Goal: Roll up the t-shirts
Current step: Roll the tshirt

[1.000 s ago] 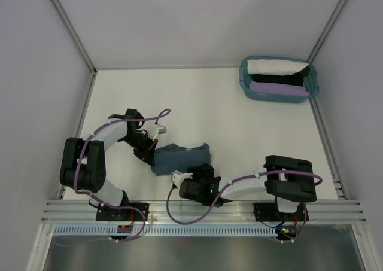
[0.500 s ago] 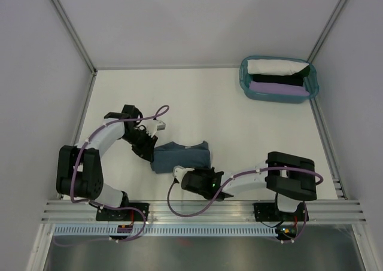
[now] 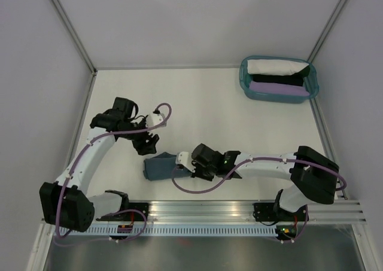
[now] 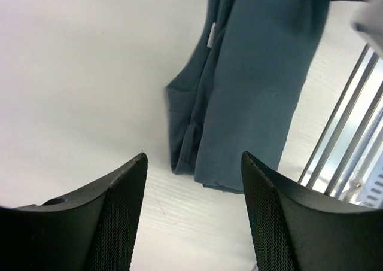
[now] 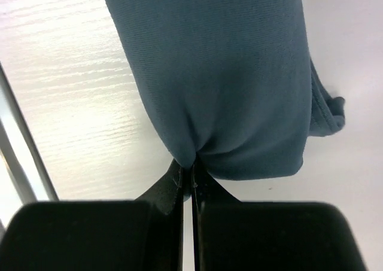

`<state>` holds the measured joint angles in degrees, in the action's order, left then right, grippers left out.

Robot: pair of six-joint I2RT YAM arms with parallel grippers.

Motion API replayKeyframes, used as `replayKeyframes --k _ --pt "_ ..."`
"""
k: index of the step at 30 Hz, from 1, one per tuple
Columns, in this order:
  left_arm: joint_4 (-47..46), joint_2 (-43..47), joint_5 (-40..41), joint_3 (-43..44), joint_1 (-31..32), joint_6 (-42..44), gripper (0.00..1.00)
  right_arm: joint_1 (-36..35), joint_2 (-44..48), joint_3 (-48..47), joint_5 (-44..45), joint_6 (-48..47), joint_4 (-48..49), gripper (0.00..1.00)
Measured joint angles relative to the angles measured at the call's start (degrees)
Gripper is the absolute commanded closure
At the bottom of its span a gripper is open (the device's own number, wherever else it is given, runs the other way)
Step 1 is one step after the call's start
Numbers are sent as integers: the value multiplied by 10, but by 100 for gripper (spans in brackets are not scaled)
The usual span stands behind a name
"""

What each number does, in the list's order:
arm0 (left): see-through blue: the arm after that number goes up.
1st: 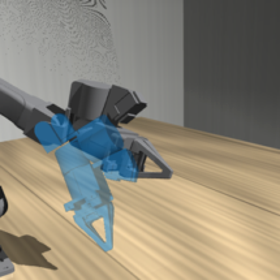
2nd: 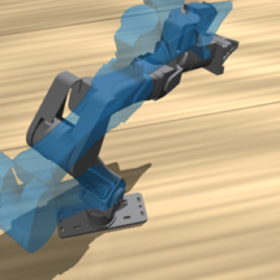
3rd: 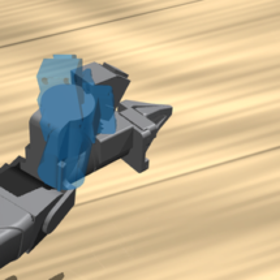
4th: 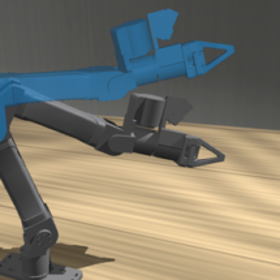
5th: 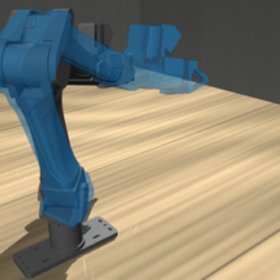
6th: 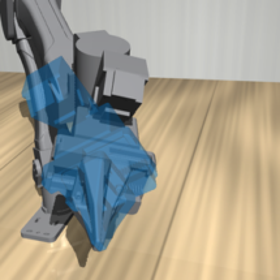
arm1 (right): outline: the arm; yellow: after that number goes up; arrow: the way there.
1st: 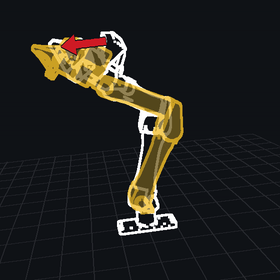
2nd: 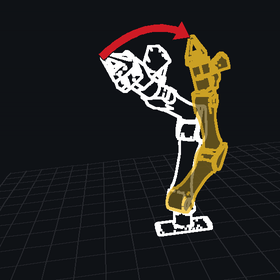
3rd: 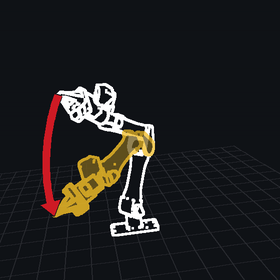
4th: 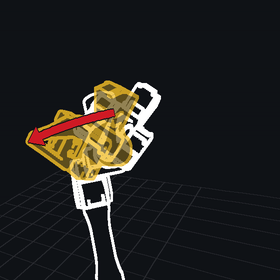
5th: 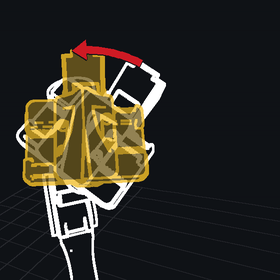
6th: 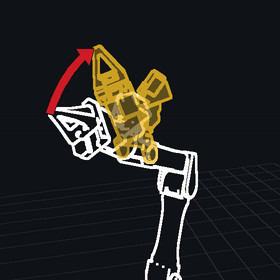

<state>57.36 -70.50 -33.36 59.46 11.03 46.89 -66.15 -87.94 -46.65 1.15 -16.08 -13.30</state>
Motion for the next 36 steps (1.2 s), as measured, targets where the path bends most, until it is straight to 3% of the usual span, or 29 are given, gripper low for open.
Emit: replayKeyframes --k 8,10,16,24,25,28,29,32,33,34,36 --pt "23 73 10 -37 82 103 26 85 -1 0 -179 33 -2 100" --pt "34 92 17 -58 92 131 1 97 -2 0 -210 41 0 100" --pt "46 106 18 -117 108 193 0 125 -4 4 -299 54 10 100" --pt "-32 82 48 -155 110 236 1 134 -31 -1 -381 51 14 100" --pt "-40 74 53 -157 111 242 3 136 -37 -5 -391 49 11 100" --pt "-58 40 72 -157 111 254 28 144 -46 -12 -415 40 4 98" --pt "-64 24 78 -157 111 257 49 148 -49 -14 -422 38 3 98" --pt "-73 -11 87 -157 111 264 81 156 -53 -15 -437 35 -1 93" --pt "-75 -17 87 -157 111 264 93 158 -53 -15 -438 36 -1 86" --pt "-75 -20 87 -157 112 265 97 159 -52 -16 -438 39 -1 69" --pt "-68 -22 87 -156 112 265 98 159 -50 -19 -431 52 -9 58"
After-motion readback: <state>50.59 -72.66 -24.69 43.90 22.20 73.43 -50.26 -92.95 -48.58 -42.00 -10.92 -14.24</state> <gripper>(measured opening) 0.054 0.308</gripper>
